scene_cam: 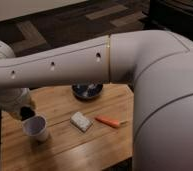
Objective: Place the eraser in the ceramic cup
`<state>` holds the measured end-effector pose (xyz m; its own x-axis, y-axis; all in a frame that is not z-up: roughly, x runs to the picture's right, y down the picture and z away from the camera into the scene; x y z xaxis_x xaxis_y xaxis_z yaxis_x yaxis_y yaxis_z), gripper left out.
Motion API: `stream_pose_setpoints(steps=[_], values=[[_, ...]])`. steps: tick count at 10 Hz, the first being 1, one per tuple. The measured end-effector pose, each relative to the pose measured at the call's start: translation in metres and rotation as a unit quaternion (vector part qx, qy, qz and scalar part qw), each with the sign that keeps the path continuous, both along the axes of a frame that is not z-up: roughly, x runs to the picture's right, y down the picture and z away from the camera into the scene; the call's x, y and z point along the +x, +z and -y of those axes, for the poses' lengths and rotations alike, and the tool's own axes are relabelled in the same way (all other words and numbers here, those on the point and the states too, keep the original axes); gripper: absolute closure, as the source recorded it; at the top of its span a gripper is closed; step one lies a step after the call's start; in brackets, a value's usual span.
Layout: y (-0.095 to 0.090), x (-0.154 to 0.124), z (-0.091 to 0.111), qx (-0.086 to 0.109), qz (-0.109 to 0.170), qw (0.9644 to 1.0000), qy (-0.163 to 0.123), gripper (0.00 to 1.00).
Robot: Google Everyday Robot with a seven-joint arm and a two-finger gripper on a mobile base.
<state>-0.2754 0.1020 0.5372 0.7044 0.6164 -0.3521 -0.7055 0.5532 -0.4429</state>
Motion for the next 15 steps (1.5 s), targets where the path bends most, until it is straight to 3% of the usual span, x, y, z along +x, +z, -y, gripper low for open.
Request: stream_pose_setpoints(steps=[2, 4, 8, 10, 15], values=[[-0.004, -0.006, -0.01, -0.019, -0.001, 0.9998, 0.0, 1.0], [-0.005, 0.003, -0.016, -0.031, -0.018, 0.9993, 0.006, 1.0], [0.007, 0.029, -0.019, -0.037, -0.049, 0.9978, 0.026, 1.0], [0.016, 0.033, -0.02, -0.043, -0.044, 0.9976, 0.034, 1.0], [0.045, 0.027, -0.03, -0.059, -0.019, 0.998, 0.013, 1.0]])
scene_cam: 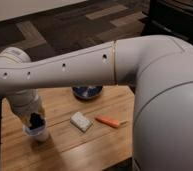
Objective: Place the eraser in the ceramic cup
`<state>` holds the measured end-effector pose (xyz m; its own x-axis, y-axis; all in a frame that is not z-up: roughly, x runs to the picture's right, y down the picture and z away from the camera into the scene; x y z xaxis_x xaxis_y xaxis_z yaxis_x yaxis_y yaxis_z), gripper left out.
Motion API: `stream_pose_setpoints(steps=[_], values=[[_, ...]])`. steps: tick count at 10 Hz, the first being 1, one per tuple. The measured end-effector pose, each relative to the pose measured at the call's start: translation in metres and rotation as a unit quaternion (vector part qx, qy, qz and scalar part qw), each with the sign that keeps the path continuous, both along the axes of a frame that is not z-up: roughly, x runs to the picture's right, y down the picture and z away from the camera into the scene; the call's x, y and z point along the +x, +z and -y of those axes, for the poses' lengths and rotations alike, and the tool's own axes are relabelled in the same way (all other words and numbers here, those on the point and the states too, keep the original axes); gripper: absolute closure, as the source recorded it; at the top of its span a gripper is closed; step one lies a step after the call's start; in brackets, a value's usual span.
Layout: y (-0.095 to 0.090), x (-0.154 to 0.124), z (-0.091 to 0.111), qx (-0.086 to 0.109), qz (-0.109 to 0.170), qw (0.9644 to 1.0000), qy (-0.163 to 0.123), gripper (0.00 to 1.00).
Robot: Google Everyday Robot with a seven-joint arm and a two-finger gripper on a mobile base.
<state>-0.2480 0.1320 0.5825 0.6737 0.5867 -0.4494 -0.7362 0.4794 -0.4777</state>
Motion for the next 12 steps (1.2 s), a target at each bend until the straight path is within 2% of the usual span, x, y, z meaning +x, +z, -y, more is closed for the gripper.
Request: stream_pose_setpoints(steps=[2, 3, 9, 10, 12], values=[[0.0039, 0.0019, -0.0021, -0.002, -0.003, 1.0, -0.006, 1.0], [0.004, 0.002, -0.0021, -0.003, -0.003, 1.0, -0.006, 0.94], [0.0041, 0.0027, -0.002, -0.003, -0.004, 1.0, -0.005, 0.24], [0.0041, 0.0026, -0.002, -0.003, -0.004, 1.0, -0.005, 0.2], [0.004, 0.0025, -0.002, -0.003, -0.004, 1.0, -0.005, 0.2]])
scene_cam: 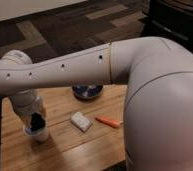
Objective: Place the eraser in the ceramic cup
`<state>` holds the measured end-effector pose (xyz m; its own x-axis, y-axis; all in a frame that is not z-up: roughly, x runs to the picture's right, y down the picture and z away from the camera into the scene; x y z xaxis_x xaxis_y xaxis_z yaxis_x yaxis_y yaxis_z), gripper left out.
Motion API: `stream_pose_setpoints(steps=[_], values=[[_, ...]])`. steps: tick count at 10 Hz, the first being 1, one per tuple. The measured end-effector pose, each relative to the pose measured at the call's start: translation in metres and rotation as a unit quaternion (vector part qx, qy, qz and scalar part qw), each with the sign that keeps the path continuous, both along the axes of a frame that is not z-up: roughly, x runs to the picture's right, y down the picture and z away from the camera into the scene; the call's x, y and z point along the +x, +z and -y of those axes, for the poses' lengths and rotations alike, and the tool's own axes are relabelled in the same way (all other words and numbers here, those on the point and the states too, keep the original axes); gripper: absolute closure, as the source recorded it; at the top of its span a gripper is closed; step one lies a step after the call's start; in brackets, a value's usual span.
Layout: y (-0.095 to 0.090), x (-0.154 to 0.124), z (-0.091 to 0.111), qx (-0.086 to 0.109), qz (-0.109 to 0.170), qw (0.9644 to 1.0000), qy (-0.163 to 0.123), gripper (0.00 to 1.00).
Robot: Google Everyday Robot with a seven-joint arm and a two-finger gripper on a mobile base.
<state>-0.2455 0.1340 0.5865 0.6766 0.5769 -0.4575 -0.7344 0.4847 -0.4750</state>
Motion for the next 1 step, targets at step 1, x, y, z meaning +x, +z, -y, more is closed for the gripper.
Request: stream_pose_setpoints(steps=[1], values=[[0.0, 0.0, 0.0, 0.0, 0.0, 1.0, 0.0, 0.2]])
